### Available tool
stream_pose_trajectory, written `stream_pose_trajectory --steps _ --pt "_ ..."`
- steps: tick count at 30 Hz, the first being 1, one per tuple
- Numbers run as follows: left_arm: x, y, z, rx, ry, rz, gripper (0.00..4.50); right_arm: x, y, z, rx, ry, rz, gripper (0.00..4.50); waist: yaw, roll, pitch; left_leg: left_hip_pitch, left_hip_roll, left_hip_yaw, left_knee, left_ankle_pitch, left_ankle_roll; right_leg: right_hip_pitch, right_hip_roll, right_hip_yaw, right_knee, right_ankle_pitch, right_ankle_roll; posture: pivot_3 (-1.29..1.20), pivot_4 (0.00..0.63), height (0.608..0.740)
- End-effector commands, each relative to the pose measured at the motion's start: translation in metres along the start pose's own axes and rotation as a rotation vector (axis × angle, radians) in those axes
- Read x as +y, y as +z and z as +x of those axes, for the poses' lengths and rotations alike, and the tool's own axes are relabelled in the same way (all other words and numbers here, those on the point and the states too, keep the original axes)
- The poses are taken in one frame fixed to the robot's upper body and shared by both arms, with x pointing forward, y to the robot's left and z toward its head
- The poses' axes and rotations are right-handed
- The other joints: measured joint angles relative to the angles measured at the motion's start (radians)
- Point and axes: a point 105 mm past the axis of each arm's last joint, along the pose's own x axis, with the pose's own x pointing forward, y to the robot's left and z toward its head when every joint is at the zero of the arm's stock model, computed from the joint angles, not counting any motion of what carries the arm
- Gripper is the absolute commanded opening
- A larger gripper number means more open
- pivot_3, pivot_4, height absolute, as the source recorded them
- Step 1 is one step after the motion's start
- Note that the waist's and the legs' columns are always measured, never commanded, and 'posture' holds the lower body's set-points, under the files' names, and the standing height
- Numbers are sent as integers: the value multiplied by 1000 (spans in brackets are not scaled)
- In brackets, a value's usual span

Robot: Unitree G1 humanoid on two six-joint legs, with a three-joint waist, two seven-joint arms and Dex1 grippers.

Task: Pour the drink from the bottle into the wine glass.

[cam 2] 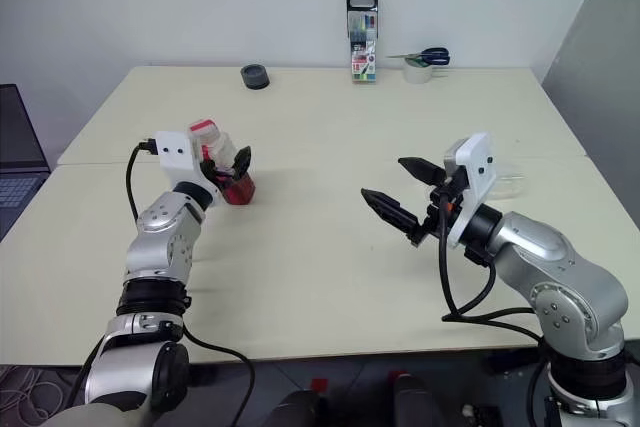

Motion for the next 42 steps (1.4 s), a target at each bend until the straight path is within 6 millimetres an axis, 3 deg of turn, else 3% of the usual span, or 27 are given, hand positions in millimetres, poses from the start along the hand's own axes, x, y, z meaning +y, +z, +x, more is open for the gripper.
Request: stream_pose_trajectory --steps 1,3,5,14,17,22,26,27,31,35,42 --pt "3 18 -2 -60 9 9 2795 6 12 -2 -32 25 -31 4500 0 0 0 0 0 0 0 0 0 0 0 0 0 0 0 0 150 740" --pt "4 19 -3 -59 13 8 2100 4 12 -3 -27 26 -34 4500 0 0 0 0 0 0 0 0 0 0 0 0 0 0 0 0 150 740" --pt "4 19 -4 -58 15 9 1779 3 12 -4 -25 24 -35 4500 0 0 0 0 0 0 0 0 0 0 0 0 0 0 0 0 150 740" --pt "4 26 -5 -64 24 11 1766 10 16 2 -41 30 -31 4500 0 0 0 0 0 0 0 0 0 0 0 0 0 0 0 0 150 740" --pt "-9 34 -2 -59 -37 15 1766 2 29 11 -59 -10 -70 4500 -2 0 0 0 0 1 0 0 0 -1 0 0 1 0 0 0 150 740" --pt "-69 53 3 -48 -349 23 1766 -21 45 25 -53 -108 -147 4500 1 0 0 -1 0 0 1 0 0 -1 0 0 1 0 0 0 150 740" --pt "-132 72 -20 -46 -787 48 1766 -27 55 26 -68 -66 -111 4500 3 0 0 -2 -1 1 0 0 0 -1 0 -1 0 0 0 0 150 740" --pt "-139 75 -25 -44 -853 49 1766 -26 57 27 -73 -48 -99 4500 0 0 0 -2 -1 2 0 0 0 -2 0 0 0 0 0 0 150 740" --pt "-165 89 -46 -35 -1113 38 1766 -16 66 23 -74 44 -64 4500 -6 0 0 -2 -1 2 0 0 0 -2 0 1 -1 0 0 0 150 740" --pt "-178 103 -61 -41 -1309 3 1766 -1 76 22 -75 103 -59 4500 -9 0 1 -1 0 2 0 -1 2 -2 1 1 0 0 0 0 150 740" --pt "-185 106 -59 -55 -1405 50 1766 16 76 24 -64 117 -35 4500 -7 1 1 -1 0 2 0 -3 5 -2 1 1 1 0 0 0 150 740"
